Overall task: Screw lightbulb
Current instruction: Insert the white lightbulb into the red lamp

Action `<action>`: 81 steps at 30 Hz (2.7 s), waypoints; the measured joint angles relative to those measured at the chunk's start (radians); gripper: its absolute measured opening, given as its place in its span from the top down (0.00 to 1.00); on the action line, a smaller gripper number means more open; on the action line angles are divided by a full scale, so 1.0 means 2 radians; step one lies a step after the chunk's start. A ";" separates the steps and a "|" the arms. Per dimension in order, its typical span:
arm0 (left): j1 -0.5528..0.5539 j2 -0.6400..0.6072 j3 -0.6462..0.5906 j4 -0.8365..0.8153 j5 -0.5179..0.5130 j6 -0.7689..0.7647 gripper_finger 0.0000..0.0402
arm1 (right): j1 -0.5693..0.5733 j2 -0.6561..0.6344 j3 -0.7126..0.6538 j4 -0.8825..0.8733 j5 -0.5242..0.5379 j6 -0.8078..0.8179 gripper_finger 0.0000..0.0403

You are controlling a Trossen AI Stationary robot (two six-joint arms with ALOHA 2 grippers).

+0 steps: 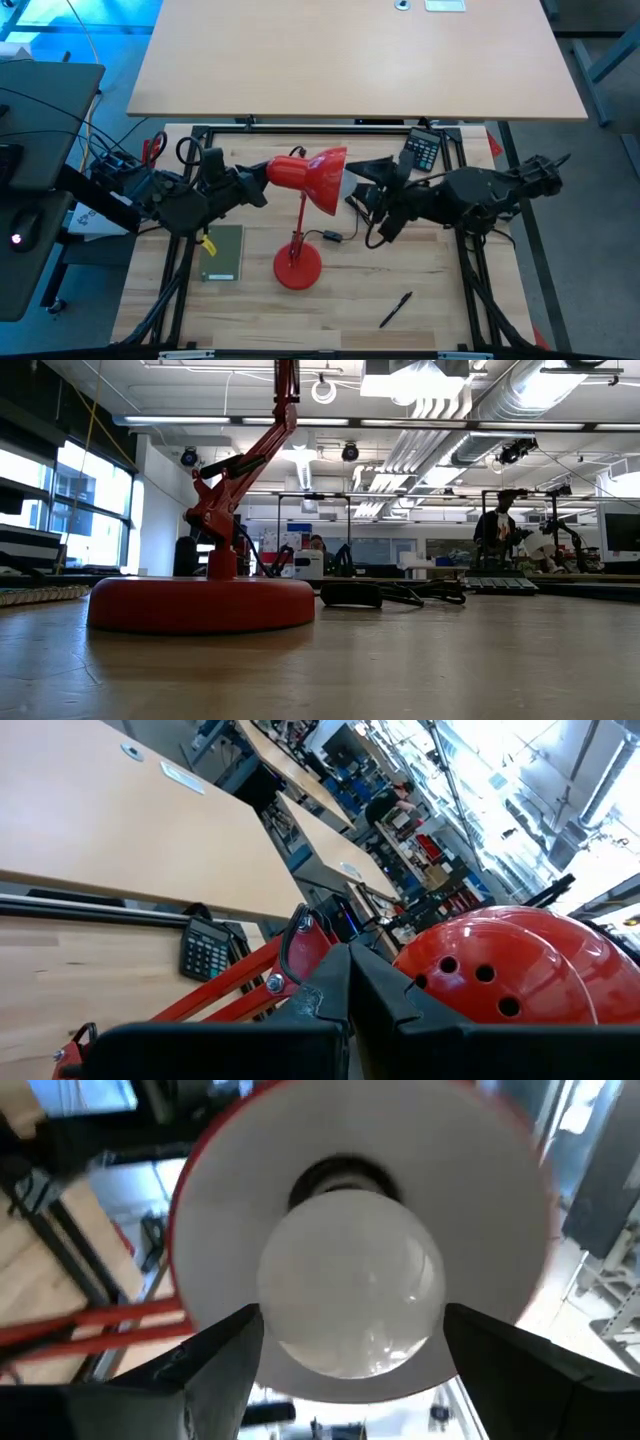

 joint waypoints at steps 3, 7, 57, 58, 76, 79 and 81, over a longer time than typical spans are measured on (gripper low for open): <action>0.000 0.000 0.000 0.003 0.001 0.000 1.00 | 0.001 0.000 0.000 0.001 -0.015 -0.003 0.24; 0.000 0.000 0.000 0.004 0.002 0.000 1.00 | 0.000 0.002 0.000 -0.003 -0.018 -0.004 0.24; 0.000 0.000 0.000 0.007 0.004 0.008 1.00 | -0.013 0.007 0.000 0.004 -0.024 0.295 0.37; 0.000 0.000 0.000 0.007 0.004 0.009 1.00 | -0.013 0.007 0.000 0.005 -0.027 0.311 0.37; -0.022 -0.015 0.001 0.188 -0.038 0.302 1.00 | -0.013 0.006 0.001 0.011 -0.046 0.329 0.37; -0.022 -0.013 0.001 0.185 -0.035 0.304 1.00 | -0.013 0.006 0.001 0.008 -0.043 0.314 0.37; -0.022 -0.009 0.000 0.175 -0.034 0.304 1.00 | -0.012 0.006 0.001 0.008 -0.045 0.304 0.37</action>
